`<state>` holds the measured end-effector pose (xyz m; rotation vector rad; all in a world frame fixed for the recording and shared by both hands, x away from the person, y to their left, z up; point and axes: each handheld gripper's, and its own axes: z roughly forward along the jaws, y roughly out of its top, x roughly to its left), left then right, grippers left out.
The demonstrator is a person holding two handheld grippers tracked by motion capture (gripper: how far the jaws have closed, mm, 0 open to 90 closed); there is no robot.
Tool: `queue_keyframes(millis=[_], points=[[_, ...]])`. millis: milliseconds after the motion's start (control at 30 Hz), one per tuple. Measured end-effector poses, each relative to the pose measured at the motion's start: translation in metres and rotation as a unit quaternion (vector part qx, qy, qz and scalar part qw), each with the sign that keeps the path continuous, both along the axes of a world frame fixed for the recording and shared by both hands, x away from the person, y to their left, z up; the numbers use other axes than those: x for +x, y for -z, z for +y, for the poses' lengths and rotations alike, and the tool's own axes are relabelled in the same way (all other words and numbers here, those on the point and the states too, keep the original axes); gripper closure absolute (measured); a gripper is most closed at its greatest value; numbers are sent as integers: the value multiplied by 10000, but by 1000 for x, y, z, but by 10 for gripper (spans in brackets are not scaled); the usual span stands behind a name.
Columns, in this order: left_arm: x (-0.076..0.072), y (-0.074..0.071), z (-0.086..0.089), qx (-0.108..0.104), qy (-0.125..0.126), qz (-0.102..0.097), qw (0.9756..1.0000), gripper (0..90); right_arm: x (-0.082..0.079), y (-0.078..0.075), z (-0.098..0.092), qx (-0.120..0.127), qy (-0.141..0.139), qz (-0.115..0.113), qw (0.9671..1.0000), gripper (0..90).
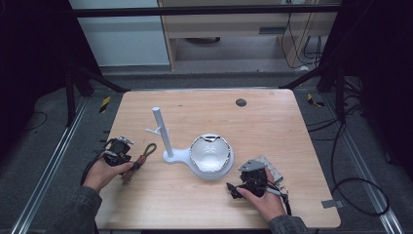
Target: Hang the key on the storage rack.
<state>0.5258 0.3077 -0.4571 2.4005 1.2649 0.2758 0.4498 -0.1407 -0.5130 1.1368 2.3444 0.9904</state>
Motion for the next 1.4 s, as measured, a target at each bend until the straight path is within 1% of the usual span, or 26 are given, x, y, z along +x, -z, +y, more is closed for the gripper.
queue_keyframes(millis=[33, 133, 167, 200, 233, 367, 467, 600, 700, 733, 800, 833, 933, 967, 1000, 1100, 1133, 1233, 1400], points=[[2, 0, -2, 0, -16, -1, 10000, 435, 0, 0, 0, 6, 4, -6, 10000, 3], [7, 2, -10, 154, -64, 21, 9999, 446, 0, 0, 0, 6, 5, -4, 10000, 3], [7, 2, -10, 154, -64, 21, 9999, 456, 0, 0, 0, 6, 5, -4, 10000, 3], [10, 3, -14, 217, -56, 43, 9997, 459, 0, 0, 0, 8, 5, -4, 10000, 3], [12, 3, -16, 233, -67, 50, 9997, 465, 0, 0, 0, 7, 7, -3, 10000, 3], [16, 4, -20, 339, -125, 132, 9993, 491, 0, 0, 0, 15, 13, -2, 10000, 3], [17, 5, -22, 334, -197, 138, 9992, 511, 0, 0, 0, 8, 13, -4, 10000, 3], [19, 6, -22, 357, -218, 114, 9991, 521, 0, 0, 0, 8, 12, -5, 10000, 3], [20, 7, -22, 359, -250, 131, 9990, 531, 0, 0, 0, 16, 15, -4, 10000, 3], [20, 8, -21, 354, -264, 174, 9989, 535, 0, 0, 0, 17, 15, -3, 10000, 3], [21, 9, -21, 376, -251, 181, 9988, 539, 0, 0, 0, 17, 15, -4, 10000, 3], [21, 9, -21, 376, -258, 216, 9987, 545, 0, 0, 0, 16, 14, -3, 10000, 3], [21, 10, -23, 321, -280, 215, 9989, 568, 0, 0, 0, 17, 15, -3, 10000, 3], [21, 10, -23, 394, -230, 243, 9987, 583, -1, 0, 0, 8, 16, 1, 10000, 3], [21, 10, -24, 416, -222, 247, 9986, 590, -1, 0, 0, 10, 15, 1, 10000, 3], [22, 10, -24, 408, -228, 239, 9986, 632, -1, 0, 0, 29, 14, 8, 10000, 3], [21, 10, -23, 464, -200, 190, 9985, 649, -1, 0, 0, 30, 15, 13, 10000, 3], [18, 7, -23, 424, -165, 149, 9989, 652, -1, 0, 0, 24, 6, 7, 10000, 3], [9, -3, -17, 298, -90, -105, 9995, 654, -1, 0, 0, 24, 4, 8, 10000, 3]])
